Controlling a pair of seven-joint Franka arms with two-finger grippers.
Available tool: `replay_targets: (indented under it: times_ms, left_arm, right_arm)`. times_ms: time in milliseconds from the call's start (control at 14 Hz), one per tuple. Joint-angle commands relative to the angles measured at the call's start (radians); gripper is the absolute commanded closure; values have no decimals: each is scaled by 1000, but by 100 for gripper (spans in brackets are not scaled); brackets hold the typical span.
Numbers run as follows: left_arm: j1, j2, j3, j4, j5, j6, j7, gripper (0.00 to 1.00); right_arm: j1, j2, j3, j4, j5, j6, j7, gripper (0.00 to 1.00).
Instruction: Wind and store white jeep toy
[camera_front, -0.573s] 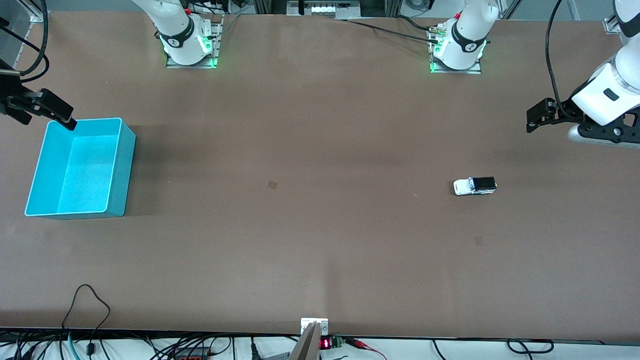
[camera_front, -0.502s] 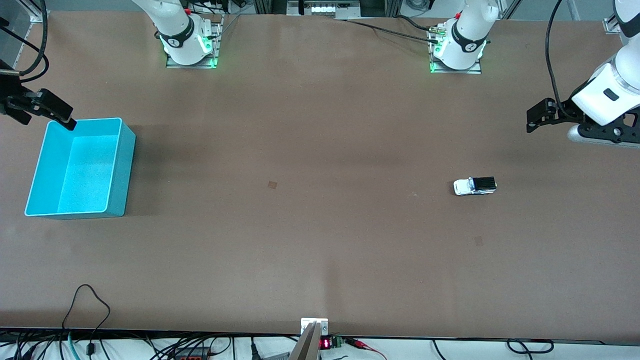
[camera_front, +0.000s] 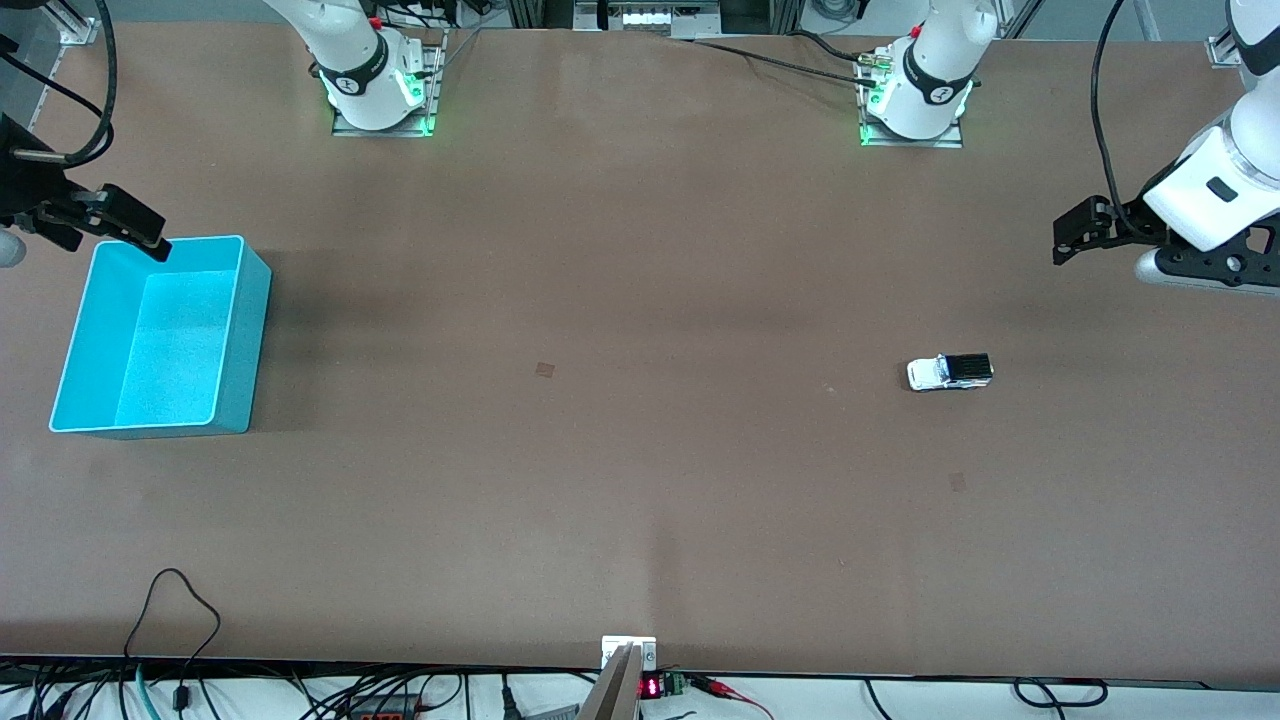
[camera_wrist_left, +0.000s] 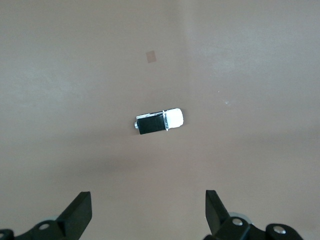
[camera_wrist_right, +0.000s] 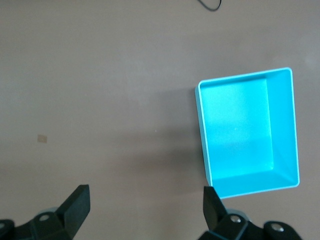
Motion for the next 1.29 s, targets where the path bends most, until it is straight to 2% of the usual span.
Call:
replay_targets:
  times_ms: [0,573,931,1218]
  left_arm:
    - [3,-5,-2,18,-5,-27,8,0]
    - [8,31,-1,45,-14,-53,14,0]
    - [11,64,3,48,-15,-126,31,0]
    - [-5,65,-14,45,-6,-159,259,0]
  right_arm:
    - [2,-3,2,10,5,-33,-33,0]
    - [2,-3,2,10,5,-38,-93,0]
    - [-1,-6,-4,11,5,-39,-92,0]
    - [0,-3,0,11,5,-36,-90,0]
